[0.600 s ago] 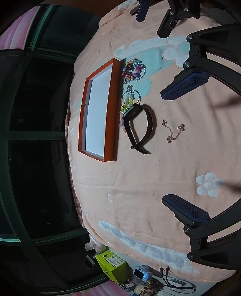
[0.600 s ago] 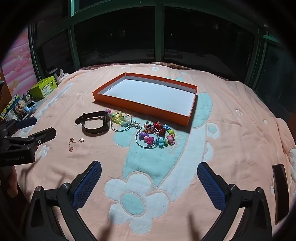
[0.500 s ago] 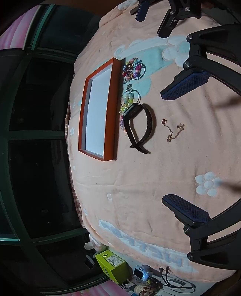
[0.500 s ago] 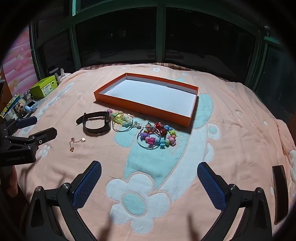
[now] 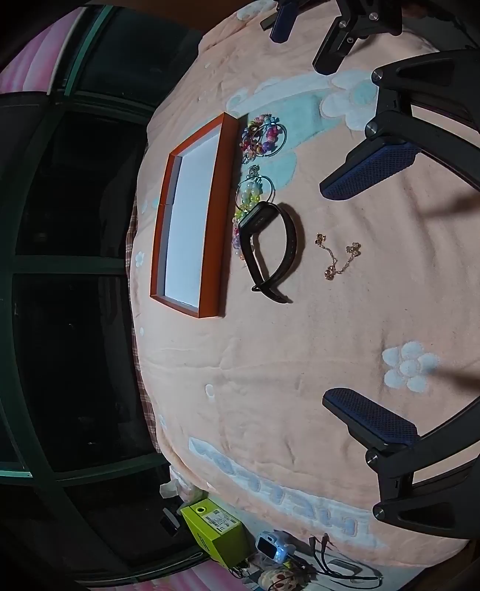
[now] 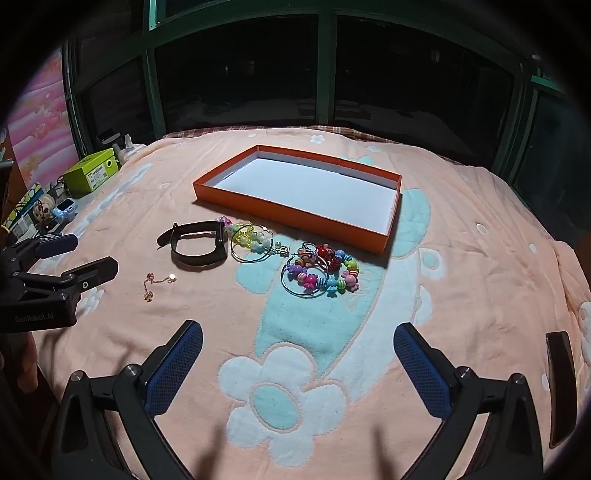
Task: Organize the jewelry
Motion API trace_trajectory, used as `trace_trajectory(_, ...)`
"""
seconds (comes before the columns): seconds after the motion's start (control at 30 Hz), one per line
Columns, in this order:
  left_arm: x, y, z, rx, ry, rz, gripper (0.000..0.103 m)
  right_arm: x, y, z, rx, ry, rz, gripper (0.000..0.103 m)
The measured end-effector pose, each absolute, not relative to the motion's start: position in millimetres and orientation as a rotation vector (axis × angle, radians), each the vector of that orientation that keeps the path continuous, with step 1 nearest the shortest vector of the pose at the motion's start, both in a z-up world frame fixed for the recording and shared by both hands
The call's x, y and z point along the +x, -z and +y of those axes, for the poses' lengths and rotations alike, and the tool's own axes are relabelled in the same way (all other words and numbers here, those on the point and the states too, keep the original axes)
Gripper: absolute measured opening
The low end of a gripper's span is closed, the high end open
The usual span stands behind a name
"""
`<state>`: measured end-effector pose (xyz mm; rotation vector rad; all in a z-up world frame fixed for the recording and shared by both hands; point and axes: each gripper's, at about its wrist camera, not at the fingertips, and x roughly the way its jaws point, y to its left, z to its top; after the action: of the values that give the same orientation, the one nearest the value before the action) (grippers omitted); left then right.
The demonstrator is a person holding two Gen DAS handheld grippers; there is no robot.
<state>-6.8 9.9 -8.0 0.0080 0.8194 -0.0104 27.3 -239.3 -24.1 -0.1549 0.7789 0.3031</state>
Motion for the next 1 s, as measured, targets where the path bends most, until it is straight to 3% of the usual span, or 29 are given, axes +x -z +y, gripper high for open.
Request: trace_trajectory(1.0, -4.9, 9.4, 4.6, 0.017, 0.024, 0.834, 0.103, 26.1, 28.9, -237.7, -0.149, -0.313, 0.78, 0.103)
